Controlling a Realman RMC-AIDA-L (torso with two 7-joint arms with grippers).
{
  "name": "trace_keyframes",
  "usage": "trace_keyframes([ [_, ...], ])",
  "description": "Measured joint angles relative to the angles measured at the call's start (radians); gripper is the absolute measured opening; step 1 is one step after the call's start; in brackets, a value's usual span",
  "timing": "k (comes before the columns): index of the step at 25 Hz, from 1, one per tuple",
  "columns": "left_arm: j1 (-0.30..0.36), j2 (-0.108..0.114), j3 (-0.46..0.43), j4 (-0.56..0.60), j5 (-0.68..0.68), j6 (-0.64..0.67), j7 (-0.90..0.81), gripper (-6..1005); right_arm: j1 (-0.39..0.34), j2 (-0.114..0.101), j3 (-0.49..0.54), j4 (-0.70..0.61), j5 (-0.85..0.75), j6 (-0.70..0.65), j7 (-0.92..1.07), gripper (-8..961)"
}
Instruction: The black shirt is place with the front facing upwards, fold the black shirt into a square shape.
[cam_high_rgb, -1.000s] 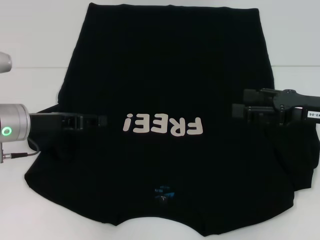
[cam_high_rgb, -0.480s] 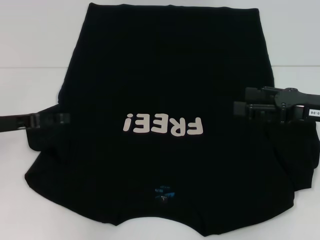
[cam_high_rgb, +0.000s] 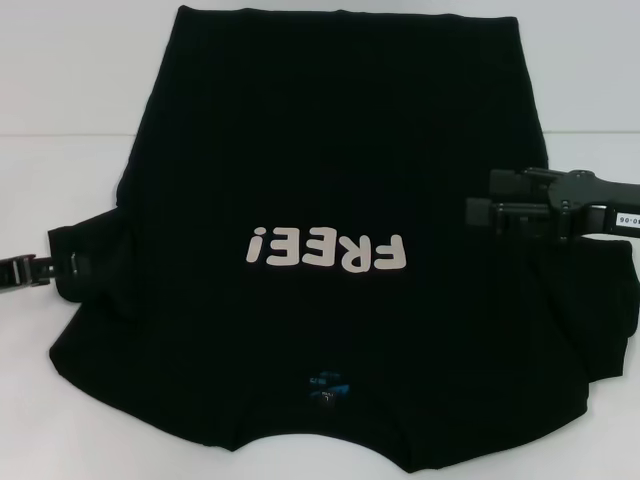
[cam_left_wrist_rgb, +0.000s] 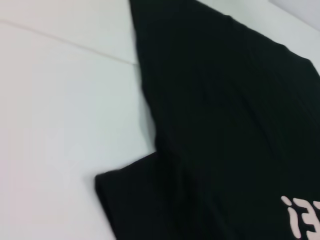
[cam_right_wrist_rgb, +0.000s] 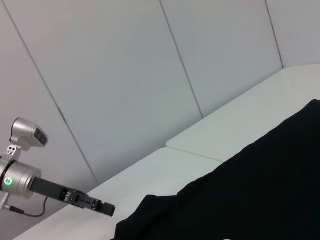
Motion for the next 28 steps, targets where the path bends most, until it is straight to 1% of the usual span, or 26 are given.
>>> trace_keyframes([
  [5,0.001,0.003,0.007,-0.033,0.004,-0.034,-0.019,788,0.004,-0.005,-0.002,0.0,0.0,0.0,0.004,908],
  [14,-0.016,0.004,0.011,-0.087,0.028,-0.102,-0.037,779,0.005,-0.006,-0.002,-0.001,0.0,0.0,0.005,908],
  [23,-0.044,0.005,0.015,-0.112,0.077,-0.113,-0.038,769,0.006,-0.008,-0.001,-0.002,0.0,-0.001,0.005,907],
  [28,-0.058,0.004,0.015,-0.12,0.079,-0.115,-0.033,763,0.006,-0.008,0.0,-0.002,0.0,-0.002,0.005,907],
])
